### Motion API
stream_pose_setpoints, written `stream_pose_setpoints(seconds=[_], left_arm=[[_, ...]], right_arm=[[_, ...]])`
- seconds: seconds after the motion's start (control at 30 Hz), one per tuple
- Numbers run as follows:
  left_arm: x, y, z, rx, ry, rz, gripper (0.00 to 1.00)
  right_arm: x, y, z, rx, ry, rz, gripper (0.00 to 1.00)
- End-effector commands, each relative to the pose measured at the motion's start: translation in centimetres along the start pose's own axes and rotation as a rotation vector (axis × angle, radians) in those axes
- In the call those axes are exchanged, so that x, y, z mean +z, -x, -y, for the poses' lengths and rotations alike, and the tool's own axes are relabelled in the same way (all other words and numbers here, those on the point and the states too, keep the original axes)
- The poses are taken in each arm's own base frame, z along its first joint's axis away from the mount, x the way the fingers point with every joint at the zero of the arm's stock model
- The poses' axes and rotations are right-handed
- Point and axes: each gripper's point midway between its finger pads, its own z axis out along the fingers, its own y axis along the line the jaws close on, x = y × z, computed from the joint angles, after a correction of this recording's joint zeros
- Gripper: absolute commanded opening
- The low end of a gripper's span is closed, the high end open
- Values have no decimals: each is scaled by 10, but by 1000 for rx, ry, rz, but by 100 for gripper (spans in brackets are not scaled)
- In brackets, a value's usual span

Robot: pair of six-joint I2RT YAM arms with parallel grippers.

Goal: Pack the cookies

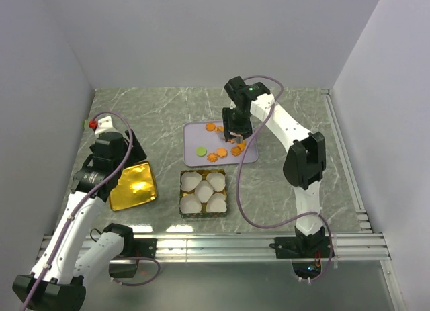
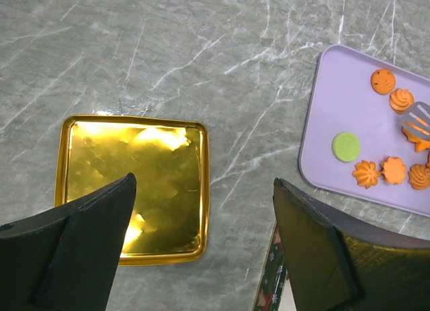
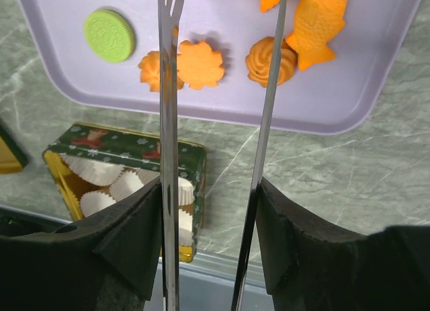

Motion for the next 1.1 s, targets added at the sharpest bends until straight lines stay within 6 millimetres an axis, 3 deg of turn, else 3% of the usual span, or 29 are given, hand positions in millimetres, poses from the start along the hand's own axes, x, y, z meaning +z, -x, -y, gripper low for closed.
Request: stream_pose_setpoints(seconds=[0.0, 0.2, 0.47, 0.57, 0.87, 1.07], left_arm=[[-3, 9, -2, -14, 1, 43, 89], [-3, 10, -3, -19, 6, 49, 89], [-3, 10, -4, -20, 11, 48, 89], [-3, 11, -4, -23, 11, 51, 89], [-3, 11, -5, -23, 10, 51, 89], [-2, 11, -5, -23, 10, 49, 88]], right_arm=[[0, 5, 3, -33, -41, 24, 60], [14, 2, 9, -35, -73, -4, 61], [22, 1, 3, -36, -55, -26, 58], [19, -3, 2, -36, -50, -30, 50], [13, -21, 6, -33, -53, -52, 45], [-2, -11, -1, -26, -32, -14, 42]])
